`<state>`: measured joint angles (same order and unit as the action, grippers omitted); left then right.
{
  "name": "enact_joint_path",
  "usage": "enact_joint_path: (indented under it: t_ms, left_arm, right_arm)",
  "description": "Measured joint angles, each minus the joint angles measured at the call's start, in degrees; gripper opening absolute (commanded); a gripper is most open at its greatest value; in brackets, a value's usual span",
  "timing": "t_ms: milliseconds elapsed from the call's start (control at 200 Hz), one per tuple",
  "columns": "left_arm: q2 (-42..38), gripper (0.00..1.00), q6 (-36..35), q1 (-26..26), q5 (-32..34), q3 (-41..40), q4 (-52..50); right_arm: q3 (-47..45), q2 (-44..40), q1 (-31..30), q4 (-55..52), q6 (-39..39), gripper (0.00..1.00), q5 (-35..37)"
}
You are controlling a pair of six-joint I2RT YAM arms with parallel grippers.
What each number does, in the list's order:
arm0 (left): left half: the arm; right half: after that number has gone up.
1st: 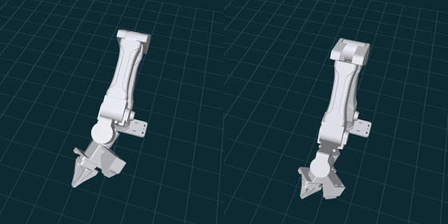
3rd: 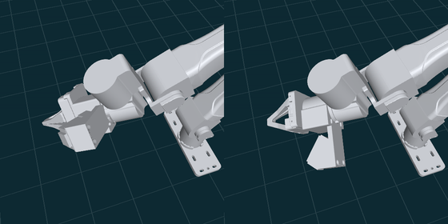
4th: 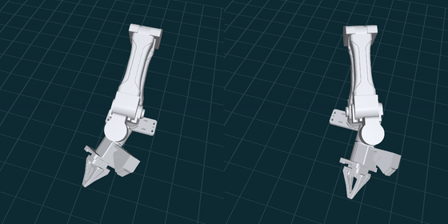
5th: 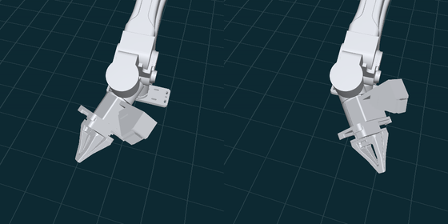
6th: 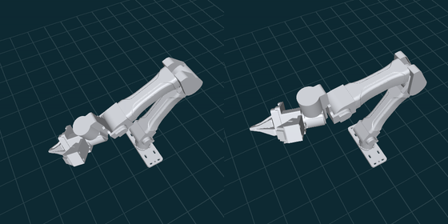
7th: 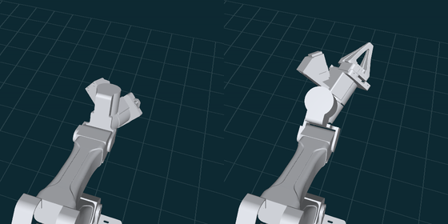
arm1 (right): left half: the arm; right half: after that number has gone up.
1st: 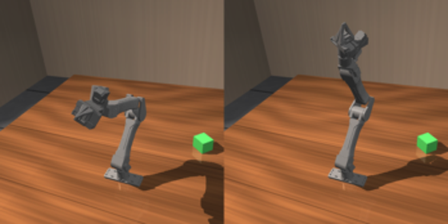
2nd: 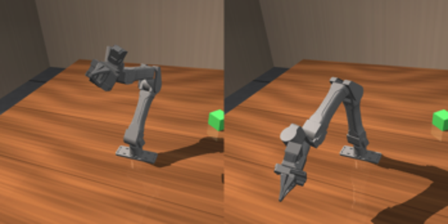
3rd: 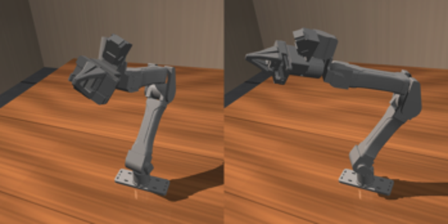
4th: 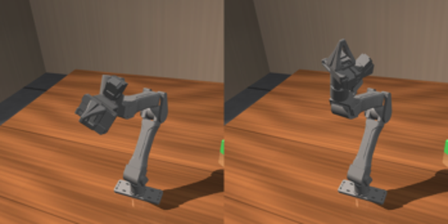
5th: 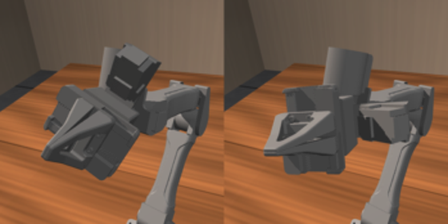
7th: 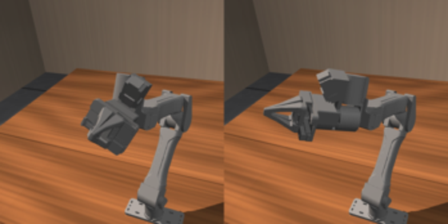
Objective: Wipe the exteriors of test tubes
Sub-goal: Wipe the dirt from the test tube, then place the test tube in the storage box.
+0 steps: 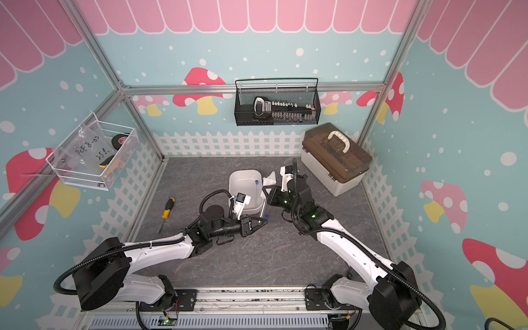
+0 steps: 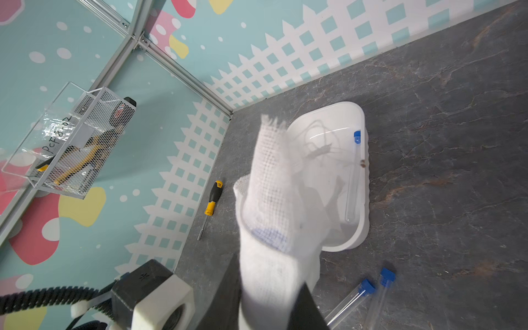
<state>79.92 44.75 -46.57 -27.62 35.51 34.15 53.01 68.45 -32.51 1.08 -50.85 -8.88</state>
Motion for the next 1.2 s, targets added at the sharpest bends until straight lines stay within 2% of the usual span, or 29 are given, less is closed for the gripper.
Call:
enact_joint_path:
  t_ms: [405, 605, 856, 981, 1196]
  left_arm:
    - [-1.31, 0.07, 0.09, 0.5, 1.79, -0.26, 0.57]
    - [-1.73, 0.07, 0.04, 0.04, 0.42, -1.55, -0.46]
    - [-1.92, 0.07, 0.04, 0.04, 0.39, -1.81, -0.92]
    - [-1.99, 0.07, 0.07, 0.04, 0.52, -1.84, -1.01]
    - [-3.26, 0.07, 0.04, 0.94, 1.55, -1.84, -2.29]
  right_arm:
    - [6.73, 4.55, 7.08, -3.08, 3.45, 0.19, -5.11]
    - [11.41, 6.43, 10.86, -1.11, 4.98, 0.19, -3.54]
    - [11.85, 6.34, 12.2, -0.79, 5.7, 0.19, -3.26]
    - [8.76, 4.57, 12.55, -0.79, 5.86, 0.18, -3.06]
    - [-5.09, -1.77, 12.55, -2.4, 5.46, 0.19, -2.67]
